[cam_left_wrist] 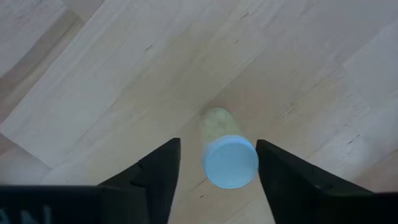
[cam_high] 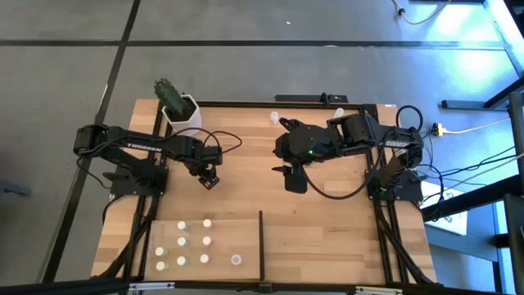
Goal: Pick and place medicine bottles onto shelf by color
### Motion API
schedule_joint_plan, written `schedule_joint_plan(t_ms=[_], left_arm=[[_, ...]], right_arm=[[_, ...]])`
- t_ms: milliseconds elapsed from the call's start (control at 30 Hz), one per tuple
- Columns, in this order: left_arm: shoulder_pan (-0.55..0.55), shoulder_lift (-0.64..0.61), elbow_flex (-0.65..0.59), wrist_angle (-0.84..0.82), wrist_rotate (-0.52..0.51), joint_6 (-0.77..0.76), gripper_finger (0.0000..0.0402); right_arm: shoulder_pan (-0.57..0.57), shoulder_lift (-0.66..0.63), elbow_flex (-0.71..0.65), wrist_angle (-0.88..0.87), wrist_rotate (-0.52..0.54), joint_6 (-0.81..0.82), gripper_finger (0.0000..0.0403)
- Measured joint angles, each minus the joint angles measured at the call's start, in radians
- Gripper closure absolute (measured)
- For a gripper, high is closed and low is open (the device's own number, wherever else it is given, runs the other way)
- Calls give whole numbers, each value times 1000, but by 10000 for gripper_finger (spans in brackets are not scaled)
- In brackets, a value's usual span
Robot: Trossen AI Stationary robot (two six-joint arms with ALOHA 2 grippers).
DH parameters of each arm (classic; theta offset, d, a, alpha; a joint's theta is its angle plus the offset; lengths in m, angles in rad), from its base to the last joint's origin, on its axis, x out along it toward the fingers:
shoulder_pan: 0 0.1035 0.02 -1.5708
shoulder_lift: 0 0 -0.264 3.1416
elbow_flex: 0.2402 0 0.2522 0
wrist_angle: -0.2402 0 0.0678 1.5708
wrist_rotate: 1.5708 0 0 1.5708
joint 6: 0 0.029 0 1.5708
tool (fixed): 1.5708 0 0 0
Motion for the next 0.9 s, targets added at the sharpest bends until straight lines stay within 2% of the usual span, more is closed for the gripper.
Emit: schedule_joint_plan(t_ms=[267,500,700,900], left_arm=[[0,0,0,0,0,0,263],[-3,-31,0,-11,4,-7,289],[-52,-152,0,-112,6,-104,290],[-187,-320,2,-229,10,-298,290]], right_arm=[[0,0,0,0,0,0,169],[0,0,0,0,0,0,169],[0,0,0,0,0,0,169],[0,0,0,0,0,0,169]])
